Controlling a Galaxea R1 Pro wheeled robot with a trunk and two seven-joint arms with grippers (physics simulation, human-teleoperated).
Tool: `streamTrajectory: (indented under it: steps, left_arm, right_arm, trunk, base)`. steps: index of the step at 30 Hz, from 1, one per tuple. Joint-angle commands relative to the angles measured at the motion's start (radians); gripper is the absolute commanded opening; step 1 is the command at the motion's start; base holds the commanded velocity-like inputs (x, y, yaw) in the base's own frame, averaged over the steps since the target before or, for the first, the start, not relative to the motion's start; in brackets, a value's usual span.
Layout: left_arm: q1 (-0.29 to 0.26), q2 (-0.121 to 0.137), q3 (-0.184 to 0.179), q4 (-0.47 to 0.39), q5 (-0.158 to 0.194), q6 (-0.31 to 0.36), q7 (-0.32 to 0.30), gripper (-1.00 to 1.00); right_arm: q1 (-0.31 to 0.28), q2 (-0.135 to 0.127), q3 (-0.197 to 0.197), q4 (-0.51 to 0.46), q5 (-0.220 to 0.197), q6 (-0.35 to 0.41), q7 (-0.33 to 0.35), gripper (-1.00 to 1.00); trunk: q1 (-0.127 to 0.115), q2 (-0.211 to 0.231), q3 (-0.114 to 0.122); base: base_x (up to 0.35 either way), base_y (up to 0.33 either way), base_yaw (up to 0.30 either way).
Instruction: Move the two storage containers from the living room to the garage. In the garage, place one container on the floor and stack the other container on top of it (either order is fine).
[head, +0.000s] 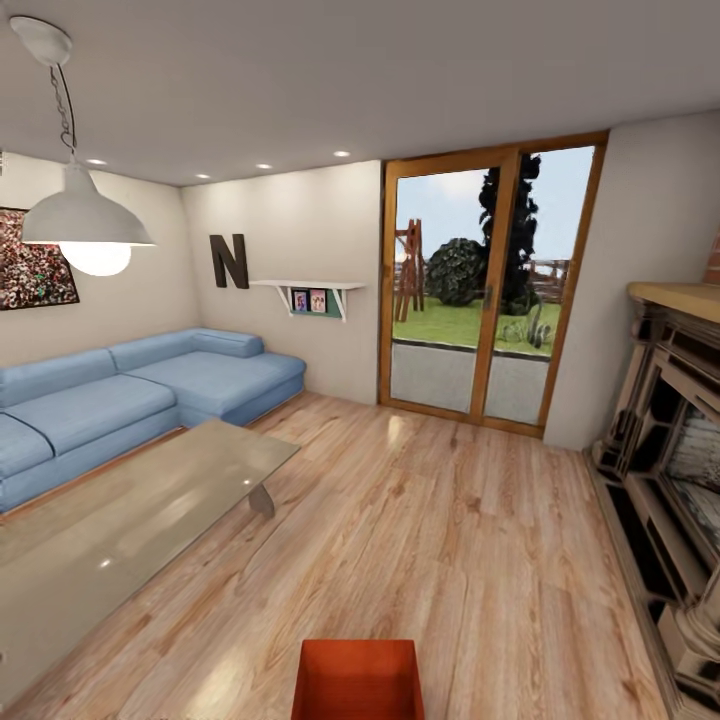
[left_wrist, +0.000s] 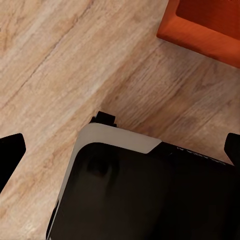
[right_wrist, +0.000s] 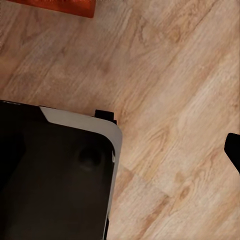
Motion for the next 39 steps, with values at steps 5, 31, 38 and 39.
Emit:
streamTrajectory:
  steps: [5, 31, 38, 39]
  left_arm:
    - [-0.001, 0.0, -0.008, 0.0, 0.008, 0.0, 0.003, 1.0]
    - [-0.001, 0.003, -0.008, 0.0, 0.008, 0.0, 0.003, 1.0]
    - [-0.001, 0.003, -0.008, 0.0, 0.008, 0.0, 0.003, 1.0]
    - [-0.001, 0.003, -0.008, 0.0, 0.008, 0.0, 0.003, 1.0]
  right_arm:
    - [-0.001, -0.002, 0.009, 0.003, -0.009, -0.005, 0.001, 1.0]
    - [-0.001, -0.002, 0.007, 0.003, -0.009, -0.002, 0.005, 1.0]
    - [-0.001, -0.002, 0.008, 0.003, -0.009, -0.001, 0.003, 1.0]
    - [-0.001, -0.002, 0.008, 0.003, -0.009, -0.001, 0.003, 1.0]
  trunk:
    - [0.0, -0.001, -0.002]
    - [0.0, -0.001, -0.026]
    - [0.0, -0.001, -0.038]
    - [0.0, -0.001, -0.039]
  base:
    - [0.0, 0.0, 0.1]
    - [0.0, 0.0, 0.004]
    - [0.0, 0.0, 0.0]
    - [0.0, 0.0, 0.0]
